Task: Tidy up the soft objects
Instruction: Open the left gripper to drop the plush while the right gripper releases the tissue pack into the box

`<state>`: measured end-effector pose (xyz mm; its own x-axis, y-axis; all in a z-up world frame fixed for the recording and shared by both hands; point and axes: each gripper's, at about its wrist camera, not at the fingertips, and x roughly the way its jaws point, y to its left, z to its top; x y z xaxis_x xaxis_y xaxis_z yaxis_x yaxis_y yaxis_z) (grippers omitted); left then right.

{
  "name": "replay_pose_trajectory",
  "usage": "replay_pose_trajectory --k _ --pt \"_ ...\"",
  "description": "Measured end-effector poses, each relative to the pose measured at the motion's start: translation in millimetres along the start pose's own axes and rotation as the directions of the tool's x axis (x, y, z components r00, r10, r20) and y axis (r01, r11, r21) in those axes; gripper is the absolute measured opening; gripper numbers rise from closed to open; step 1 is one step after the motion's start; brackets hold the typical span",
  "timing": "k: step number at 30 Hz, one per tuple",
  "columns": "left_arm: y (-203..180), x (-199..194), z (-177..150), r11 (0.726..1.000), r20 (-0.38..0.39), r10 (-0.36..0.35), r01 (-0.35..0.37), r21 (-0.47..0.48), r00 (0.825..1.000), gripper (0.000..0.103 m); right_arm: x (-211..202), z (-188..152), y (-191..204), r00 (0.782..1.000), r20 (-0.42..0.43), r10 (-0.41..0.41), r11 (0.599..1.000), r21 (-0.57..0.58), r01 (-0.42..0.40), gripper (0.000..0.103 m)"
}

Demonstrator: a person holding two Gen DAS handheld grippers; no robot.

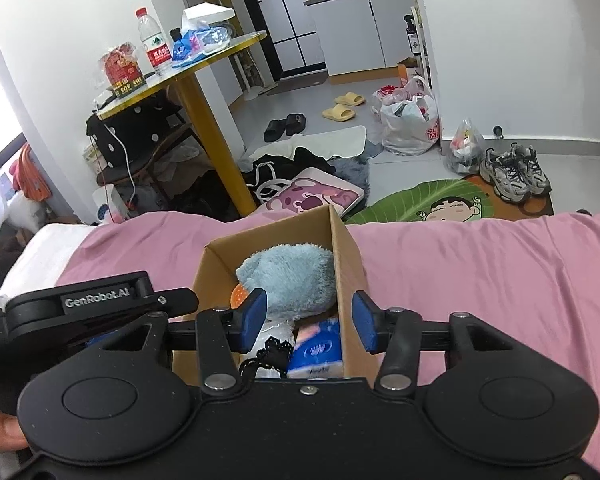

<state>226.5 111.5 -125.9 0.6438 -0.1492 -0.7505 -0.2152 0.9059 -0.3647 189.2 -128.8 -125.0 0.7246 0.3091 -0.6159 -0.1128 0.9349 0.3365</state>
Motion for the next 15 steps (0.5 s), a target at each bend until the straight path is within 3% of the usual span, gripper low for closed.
replay_pose_trajectory --k 10,15 --pt "-38 -27 -7 0.994 0.002 0.019 -0.019 0.110 1.000 0.088 -48 9 -32 0.997 0.063 0.034 0.998 0.052 -0.037 0.066" --pt "-53 -51 -10 0.989 0.050 0.050 -0.056 0.136 0.998 0.092 -68 13 -38 0.993 0.089 0.084 0.994 0.056 -0.089 0.081"
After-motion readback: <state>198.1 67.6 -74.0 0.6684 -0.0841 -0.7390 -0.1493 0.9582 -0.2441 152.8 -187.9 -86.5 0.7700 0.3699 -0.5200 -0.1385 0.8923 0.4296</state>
